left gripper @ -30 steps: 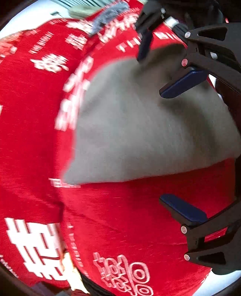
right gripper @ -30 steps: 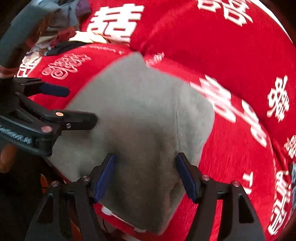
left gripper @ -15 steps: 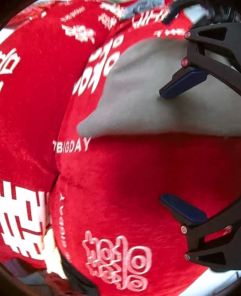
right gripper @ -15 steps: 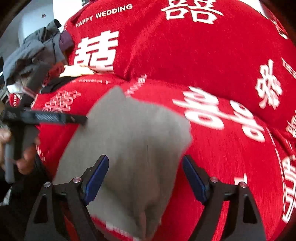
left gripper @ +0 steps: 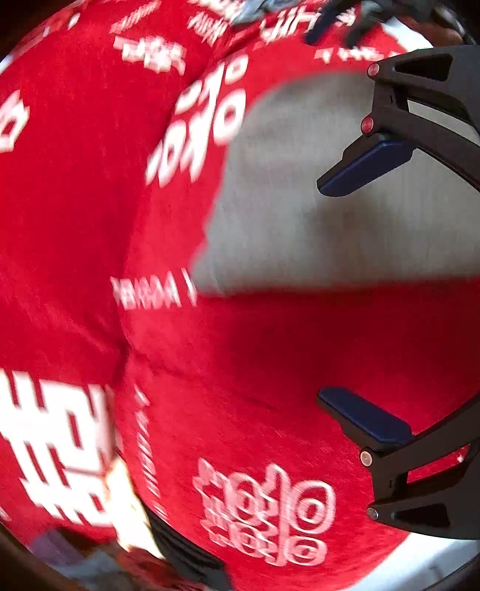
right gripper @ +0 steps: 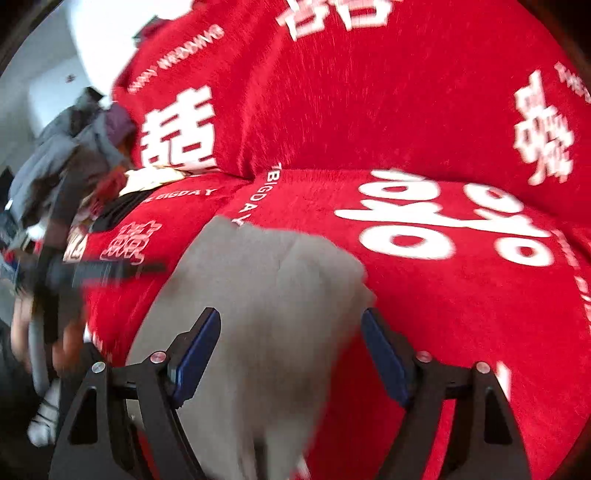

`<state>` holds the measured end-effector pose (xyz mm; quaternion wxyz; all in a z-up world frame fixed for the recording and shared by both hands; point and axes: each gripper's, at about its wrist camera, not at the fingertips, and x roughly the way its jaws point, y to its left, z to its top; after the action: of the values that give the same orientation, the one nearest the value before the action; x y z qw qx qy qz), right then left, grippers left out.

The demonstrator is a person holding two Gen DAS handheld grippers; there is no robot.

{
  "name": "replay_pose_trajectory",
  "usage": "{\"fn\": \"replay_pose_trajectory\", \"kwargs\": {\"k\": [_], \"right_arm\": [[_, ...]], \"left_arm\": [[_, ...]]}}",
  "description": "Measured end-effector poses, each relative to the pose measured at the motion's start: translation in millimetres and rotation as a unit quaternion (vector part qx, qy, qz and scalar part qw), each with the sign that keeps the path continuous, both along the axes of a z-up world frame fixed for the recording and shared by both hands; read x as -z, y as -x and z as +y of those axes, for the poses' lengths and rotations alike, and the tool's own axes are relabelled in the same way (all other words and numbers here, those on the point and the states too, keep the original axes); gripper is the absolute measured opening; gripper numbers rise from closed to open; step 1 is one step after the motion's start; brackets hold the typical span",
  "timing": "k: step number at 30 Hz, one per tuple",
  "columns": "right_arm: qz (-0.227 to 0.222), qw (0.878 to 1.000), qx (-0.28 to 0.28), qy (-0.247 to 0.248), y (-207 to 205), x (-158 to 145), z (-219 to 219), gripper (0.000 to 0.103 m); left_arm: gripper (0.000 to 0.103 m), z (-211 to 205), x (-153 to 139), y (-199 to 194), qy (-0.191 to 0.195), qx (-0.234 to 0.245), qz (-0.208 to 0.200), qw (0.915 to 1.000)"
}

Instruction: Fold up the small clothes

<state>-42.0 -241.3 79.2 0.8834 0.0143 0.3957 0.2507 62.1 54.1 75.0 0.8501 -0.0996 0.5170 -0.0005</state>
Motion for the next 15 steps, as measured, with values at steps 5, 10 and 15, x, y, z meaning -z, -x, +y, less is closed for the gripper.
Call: {"fn": "replay_pose_trajectory", "kwargs": {"k": [5, 10, 15], "right_arm": [[-0.003, 0.999, -0.039, 0.007, 70, 15, -28, 0.081], [-0.013, 0.997, -0.069, 0.041, 94, 38, -4, 0.075], [-0.029, 0.993, -0.1, 0.059, 89, 49, 21, 0.066]], "left_arm": [[0.103, -79, -22, -27, 0.034, 0.126, 0.0, 0.9914], [0.103, -151, -5, -70, 0.006, 0.167, 0.063, 0.9839], [0.103, -181, 3, -86, 0.003, 0.145, 0.089, 0.9854]]}}
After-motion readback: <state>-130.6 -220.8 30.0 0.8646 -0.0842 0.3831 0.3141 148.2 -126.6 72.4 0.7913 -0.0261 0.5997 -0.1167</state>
